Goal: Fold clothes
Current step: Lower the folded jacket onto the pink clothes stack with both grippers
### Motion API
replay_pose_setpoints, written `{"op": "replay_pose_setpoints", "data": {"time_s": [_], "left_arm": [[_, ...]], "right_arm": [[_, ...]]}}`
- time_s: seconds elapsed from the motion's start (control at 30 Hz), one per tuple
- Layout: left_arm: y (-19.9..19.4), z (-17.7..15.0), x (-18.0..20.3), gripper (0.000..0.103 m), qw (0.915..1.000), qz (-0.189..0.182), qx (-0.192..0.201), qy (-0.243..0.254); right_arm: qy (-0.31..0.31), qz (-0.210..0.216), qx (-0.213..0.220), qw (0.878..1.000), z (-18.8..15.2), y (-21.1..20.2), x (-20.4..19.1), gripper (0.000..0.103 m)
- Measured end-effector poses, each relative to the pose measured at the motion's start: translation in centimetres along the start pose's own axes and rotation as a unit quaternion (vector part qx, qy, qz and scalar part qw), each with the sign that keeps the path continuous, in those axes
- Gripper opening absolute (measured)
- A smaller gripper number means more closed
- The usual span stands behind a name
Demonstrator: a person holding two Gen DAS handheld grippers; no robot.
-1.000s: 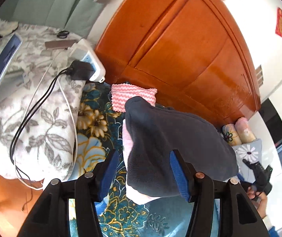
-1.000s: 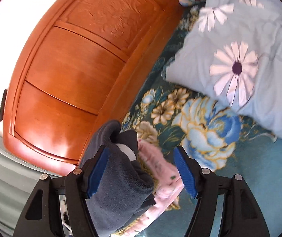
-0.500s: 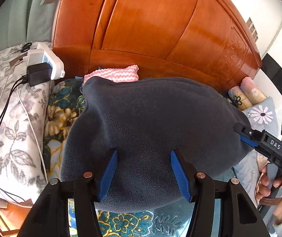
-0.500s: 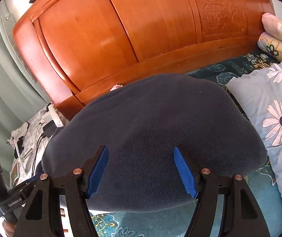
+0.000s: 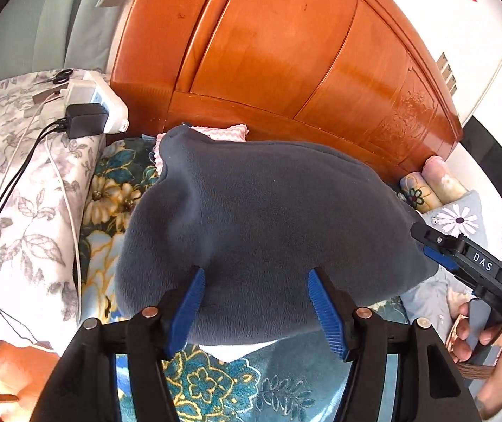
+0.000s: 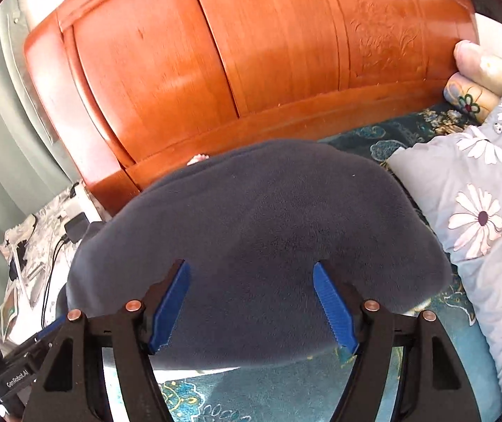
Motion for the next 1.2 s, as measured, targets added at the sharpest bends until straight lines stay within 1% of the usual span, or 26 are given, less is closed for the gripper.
{"op": "replay_pose_setpoints", "data": {"time_s": [0.07, 0.13, 0.17, 0.2, 0.23, 0.27, 0.33, 0.4, 0.5, 0.57, 0.6, 0.63, 0.7, 0.77, 0.87, 0.97, 1.03, 1.17, 1.2], "left_arm": [[-0.6, -1.3, 0.2, 0.079, 0.9998, 0.01, 0.012, 0.011], [-1.1, -2.7, 0.4, 0.085, 0.9991, 0.019, 0.023, 0.028], [-1.1, -3.4, 0.5, 0.088, 0.9987, 0.023, 0.025, 0.039], [-1.0, -4.1, 0.5, 0.09, 0.9982, 0.029, 0.025, 0.047], [-1.0, -4.7, 0.5, 0.095, 0.9977, 0.035, 0.024, 0.052], [-0.9, -5.3, 0.4, 0.1, 0.9974, 0.039, 0.024, 0.056], [-0.5, -6.3, 0.0, 0.103, 0.9973, 0.042, 0.025, 0.056], [0.0, -7.2, -0.5, 0.103, 0.9971, 0.048, 0.026, 0.053], [1.3, -8.5, -1.0, 0.103, 0.9969, 0.059, 0.018, 0.049], [2.2, -9.2, -1.4, 0.103, 0.9967, 0.065, 0.014, 0.046], [2.6, -9.6, -1.6, 0.103, 0.9963, 0.071, 0.015, 0.046], [3.0, -9.8, -1.7, 0.103, 0.9957, 0.078, 0.016, 0.047], [3.9, -10.0, -1.9, 0.103, 0.9936, 0.098, 0.017, 0.054], [4.5, -10.2, -2.1, 0.103, 0.9912, 0.117, 0.02, 0.058], [5.0, -10.5, -2.8, 0.103, 0.9887, 0.139, 0.028, 0.05], [5.6, -10.6, -2.9, 0.103, 0.991, 0.128, 0.016, 0.035], [5.9, -10.8, -2.6, 0.103, 0.9919, 0.121, 0.008, 0.036], [6.1, -11.5, -1.6, 0.103, 0.9912, 0.119, 0.005, 0.057], [6.2, -11.7, -1.4, 0.103, 0.9914, 0.116, 0.002, 0.062]], "right_arm": [[-0.007, -0.028, 0.027, 0.999, -1.2, -1.1, -0.8, 0.074], [-0.021, -0.047, 0.043, 0.998, -2.5, -1.7, -1.7, 0.076], [-0.028, -0.056, 0.051, 0.997, -3.2, -2.0, -2.1, 0.084], [-0.038, -0.063, 0.052, 0.996, -3.8, -2.0, -2.6, 0.088], [-0.048, -0.069, 0.053, 0.995, -4.4, -2.0, -3.0, 0.091], [-0.053, -0.073, 0.057, 0.994, -5.0, -1.9, -3.3, 0.093], [-0.064, -0.081, 0.065, 0.993, -6.4, -1.9, -3.8, 0.095], [-0.072, -0.091, 0.07, 0.991, -7.9, -1.7, -4.0, 0.096], [-0.076, -0.108, 0.067, 0.989, -10.1, -0.7, -3.6, 0.096], [-0.066, -0.105, 0.07, 0.99, -11.6, -0.4, -3.1, 0.096], [-0.061, -0.107, 0.079, 0.989, -12.2, -0.4, -2.8, 0.096], [-0.056, -0.109, 0.088, 0.988, -12.7, -0.4, -2.6, 0.096], [-0.05, -0.128, 0.098, 0.986, -13.7, 0.0, -2.1, 0.096], [-0.04, -0.137, 0.098, 0.985, -14.7, 0.5, -1.6, 0.096], [-0.031, -0.153, 0.102, 0.982, -15.6, 0.7, -1.1, 0.096], [-0.013, -0.167, 0.124, 0.978, -15.9, 0.2, -0.4, 0.096], [-0.001, -0.177, 0.126, 0.976, -15.9, 0.0, 0.1, 0.096], [0.02, -0.194, 0.131, 0.972, -16.0, -0.7, 0.9, 0.096], [0.024, -0.193, 0.132, 0.972, -16.0, -0.7, 1.0, 0.096]]}}
Point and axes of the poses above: each gripper's, at about its wrist camera, not at the fingertips, and y roughly the way its jaws point, x to its right, z to its top, the point moved 1 cm from there along y, roughly the way its jaws point, and after that the axes turned 10 degrees about z, right-handed, at the moved point
